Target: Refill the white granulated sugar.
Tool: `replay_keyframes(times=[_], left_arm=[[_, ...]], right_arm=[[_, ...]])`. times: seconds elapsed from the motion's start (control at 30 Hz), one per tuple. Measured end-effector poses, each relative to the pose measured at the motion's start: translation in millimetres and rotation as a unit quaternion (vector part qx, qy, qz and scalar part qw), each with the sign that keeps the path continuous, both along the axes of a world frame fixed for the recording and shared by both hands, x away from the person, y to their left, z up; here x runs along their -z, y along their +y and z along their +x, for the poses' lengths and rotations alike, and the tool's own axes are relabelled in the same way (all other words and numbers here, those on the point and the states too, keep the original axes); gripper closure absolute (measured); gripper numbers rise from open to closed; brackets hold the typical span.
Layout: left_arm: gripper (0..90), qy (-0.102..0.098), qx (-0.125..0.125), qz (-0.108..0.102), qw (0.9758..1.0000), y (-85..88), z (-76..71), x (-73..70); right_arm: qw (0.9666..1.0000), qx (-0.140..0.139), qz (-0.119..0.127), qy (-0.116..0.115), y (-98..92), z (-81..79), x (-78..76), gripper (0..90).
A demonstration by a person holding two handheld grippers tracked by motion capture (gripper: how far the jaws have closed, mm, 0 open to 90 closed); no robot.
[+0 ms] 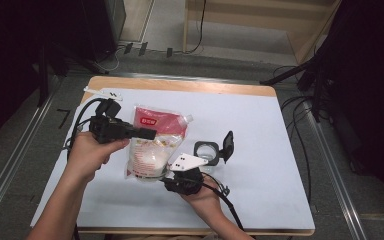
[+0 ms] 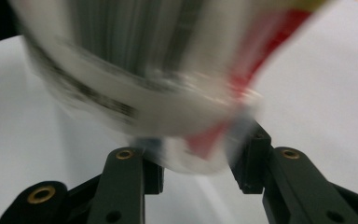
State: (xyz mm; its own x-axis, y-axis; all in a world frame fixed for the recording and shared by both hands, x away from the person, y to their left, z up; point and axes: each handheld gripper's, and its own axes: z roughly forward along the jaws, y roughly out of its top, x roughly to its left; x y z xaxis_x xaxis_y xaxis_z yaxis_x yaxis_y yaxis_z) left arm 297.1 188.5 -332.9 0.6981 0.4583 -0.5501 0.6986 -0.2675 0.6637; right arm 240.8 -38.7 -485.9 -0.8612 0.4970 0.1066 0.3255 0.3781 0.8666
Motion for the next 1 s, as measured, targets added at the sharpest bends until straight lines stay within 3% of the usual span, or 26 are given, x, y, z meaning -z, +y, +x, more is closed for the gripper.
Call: replay_keyframes(times=[0.17,0.37,0.5,0.6,0.7,0.83,1.0], left_arm=[[89.7,-0.011,0.006,0.014,0.9998,-9.4,-0.7,1.6],[87.8,-0.042,0.016,0.029,0.9986,-14.9,-2.1,2.8],[87.0,-0.059,0.023,0.028,0.9976,-19.4,-2.5,4.3],[85.6,-0.078,0.028,0.045,0.9955,-26.2,-3.5,7.2],[85.6,-0.084,0.03,0.047,0.9949,-28.7,-3.7,7.8],[84.9,-0.094,0.03,0.034,0.9945,-30.4,-3.8,11.3],[82.2,-0.097,0.037,0.027,0.9943,-35.7,-3.4,17.7]], right_arm=[[0.9996,-0.01,-0.016,-0.02,4.1,-6.1,-2.9,62.0],[0.9996,-0.026,-0.011,-0.001,4.8,-6.7,-3.6,61.4],[0.999,-0.043,-0.01,-0.001,6.4,-9.1,-7.6,60.0],[0.9983,-0.057,-0.013,-0.005,9.7,-13.7,-9.9,59.7],[0.9982,-0.059,-0.01,0.006,11.6,-15.6,-10.2,59.7],[0.9981,-0.061,-0.005,0.01,10.1,-14.2,-10.8,59.8],[0.9972,-0.068,0.014,0.029,9.0,-13.2,-14.4,59.7]])
